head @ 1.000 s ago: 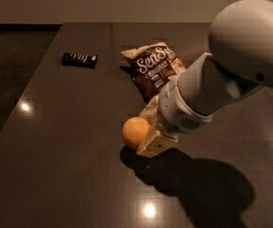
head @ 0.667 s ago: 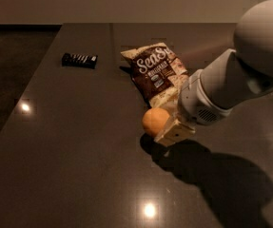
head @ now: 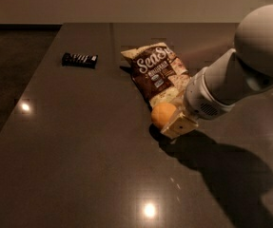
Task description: Move orange near rxbar chocolate
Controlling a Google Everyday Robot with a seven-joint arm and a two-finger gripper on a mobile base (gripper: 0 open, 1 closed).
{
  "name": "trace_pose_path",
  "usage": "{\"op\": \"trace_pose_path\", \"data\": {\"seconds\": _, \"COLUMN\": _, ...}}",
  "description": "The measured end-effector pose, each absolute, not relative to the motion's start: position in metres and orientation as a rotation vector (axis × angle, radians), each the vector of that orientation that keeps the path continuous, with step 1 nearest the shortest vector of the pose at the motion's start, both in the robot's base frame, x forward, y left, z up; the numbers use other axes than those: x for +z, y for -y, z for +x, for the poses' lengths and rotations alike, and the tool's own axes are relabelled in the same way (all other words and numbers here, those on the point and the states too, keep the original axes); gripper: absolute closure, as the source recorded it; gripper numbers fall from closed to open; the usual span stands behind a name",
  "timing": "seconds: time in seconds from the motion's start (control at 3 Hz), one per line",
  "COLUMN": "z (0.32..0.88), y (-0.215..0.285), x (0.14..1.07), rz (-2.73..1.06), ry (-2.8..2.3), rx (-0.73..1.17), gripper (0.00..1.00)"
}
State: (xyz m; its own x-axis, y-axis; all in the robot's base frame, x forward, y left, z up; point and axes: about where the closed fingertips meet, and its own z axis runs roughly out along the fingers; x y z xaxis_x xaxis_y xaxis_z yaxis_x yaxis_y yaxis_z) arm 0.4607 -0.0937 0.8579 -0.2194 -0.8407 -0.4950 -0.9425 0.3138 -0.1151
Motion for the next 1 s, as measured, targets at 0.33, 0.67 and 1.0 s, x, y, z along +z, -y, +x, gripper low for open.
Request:
{"op": "trace_pose_path", "data": {"seconds": 0.33, "z": 0.465, "y": 0.102, "x": 0.852, "rz": -1.540, "ry": -2.154, "rx": 0.259, "gripper": 0.59}}
{"op": "trace_pose_path", "data": {"seconds": 0.67, "z": 0.466, "y": 0.112, "x": 0.848, "rz": -1.511, "ry": -2.181, "rx": 0.239, "gripper": 0.36}}
{"op": "trace_pose_path", "data": {"seconds": 1.0, "z": 0.467, "y": 0.121, "x": 0.845, "rz": -1.475, "ry": -2.198, "rx": 0.234, "gripper": 0.13}}
